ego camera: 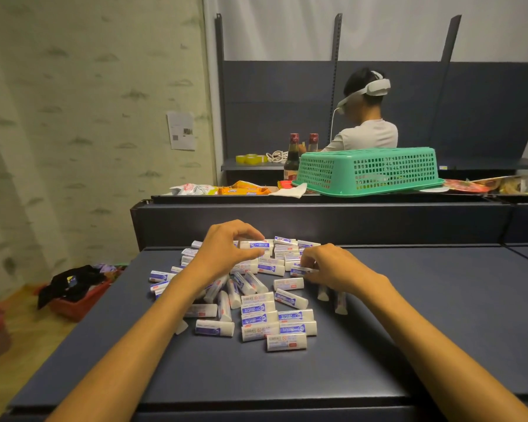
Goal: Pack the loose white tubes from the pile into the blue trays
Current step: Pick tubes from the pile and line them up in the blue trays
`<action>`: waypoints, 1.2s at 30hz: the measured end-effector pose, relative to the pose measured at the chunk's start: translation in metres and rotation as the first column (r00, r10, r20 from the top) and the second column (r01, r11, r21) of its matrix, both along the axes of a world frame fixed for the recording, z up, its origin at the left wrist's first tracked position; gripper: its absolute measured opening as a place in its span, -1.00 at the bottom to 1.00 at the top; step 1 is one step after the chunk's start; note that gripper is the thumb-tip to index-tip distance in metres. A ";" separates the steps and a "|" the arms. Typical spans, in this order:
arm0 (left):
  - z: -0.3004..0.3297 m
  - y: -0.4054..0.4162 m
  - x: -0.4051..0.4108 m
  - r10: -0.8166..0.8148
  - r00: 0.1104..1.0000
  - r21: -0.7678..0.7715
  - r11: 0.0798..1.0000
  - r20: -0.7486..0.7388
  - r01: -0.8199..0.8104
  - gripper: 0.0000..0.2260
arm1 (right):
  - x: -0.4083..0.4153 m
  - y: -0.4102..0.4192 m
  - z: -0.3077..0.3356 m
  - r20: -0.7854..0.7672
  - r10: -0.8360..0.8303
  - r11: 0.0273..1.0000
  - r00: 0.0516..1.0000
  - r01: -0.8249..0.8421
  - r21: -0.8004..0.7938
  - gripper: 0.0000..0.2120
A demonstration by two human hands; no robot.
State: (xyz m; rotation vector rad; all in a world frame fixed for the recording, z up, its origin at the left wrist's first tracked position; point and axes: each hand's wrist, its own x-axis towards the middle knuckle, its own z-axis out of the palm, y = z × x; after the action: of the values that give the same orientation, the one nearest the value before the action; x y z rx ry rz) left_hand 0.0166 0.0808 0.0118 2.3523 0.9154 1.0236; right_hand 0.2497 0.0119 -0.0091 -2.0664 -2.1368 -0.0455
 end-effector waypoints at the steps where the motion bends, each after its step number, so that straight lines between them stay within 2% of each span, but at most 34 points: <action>1: -0.001 0.000 0.001 0.001 1.000 0.038 0.999 -0.020 0.000 -0.81 | -0.001 -0.001 0.000 0.013 -0.006 1.000 1.000 0.006 -0.004 -0.81; 4: -0.001 -0.001 0.004 0.002 0.999 0.093 0.996 -0.046 0.002 -0.80 | -0.001 -0.004 0.001 -0.037 -0.012 1.000 0.999 0.011 -0.008 -0.77; 7: -0.002 -0.002 0.004 0.006 0.998 0.134 0.991 -0.062 0.003 -0.79 | 0.003 -0.006 0.002 -0.321 0.021 0.998 0.947 0.000 0.065 -0.81; 10: -0.003 -0.002 0.004 0.005 0.999 0.141 0.990 -0.053 0.003 -0.80 | 0.005 -0.008 0.008 -0.568 0.081 0.988 0.819 0.010 0.154 -0.85; 13: -0.002 -0.001 0.004 0.010 0.999 0.140 0.990 -0.039 -0.005 -0.80 | 0.006 -0.010 0.012 -0.785 0.127 0.985 0.606 0.015 0.171 -0.86; 15: -0.002 -0.001 0.005 0.011 1.000 0.140 0.990 -0.028 -0.007 -0.80 | 0.006 -0.010 0.012 -0.851 0.148 0.986 0.503 -0.006 0.167 -0.83; 18: -0.002 -0.001 0.005 0.009 1.000 0.150 0.989 -0.021 -0.006 -0.80 | 0.005 -0.008 0.011 -0.887 0.163 0.985 0.432 -0.020 0.171 -0.74; 22: -0.002 -0.002 0.000 0.012 1.000 0.154 0.988 -0.012 -0.010 -0.79 | 0.002 -0.005 0.009 -0.937 0.147 0.979 0.317 0.090 0.184 -0.77; 24: -0.002 -0.001 -0.003 0.014 1.000 0.158 0.987 -0.011 -0.012 -0.79 | 0.003 -0.004 0.008 -0.934 0.147 0.978 0.325 0.095 0.186 -0.80; 27: -0.001 0.000 -0.007 0.017 1.000 0.168 0.986 -0.008 -0.015 -0.80 | 0.002 -0.003 0.007 -0.895 0.134 0.981 0.426 0.071 0.180 -0.78; 30: -0.002 0.002 -0.009 0.008 1.000 0.172 0.985 0.000 -0.008 -0.79 | -0.001 -0.003 0.009 -0.873 0.139 0.979 0.467 0.066 0.191 -0.72; 36: -0.004 0.004 -0.011 -0.026 1.000 0.222 0.975 -0.010 0.027 -0.79 | -0.007 -0.013 0.014 -0.735 0.149 0.965 0.661 0.066 0.256 -0.74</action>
State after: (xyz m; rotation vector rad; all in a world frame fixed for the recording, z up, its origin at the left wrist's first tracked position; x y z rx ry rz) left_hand 0.0060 0.0846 0.0076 2.5441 0.8060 1.1614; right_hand 0.2423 -0.0015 0.0049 -1.4844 -1.5382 0.4398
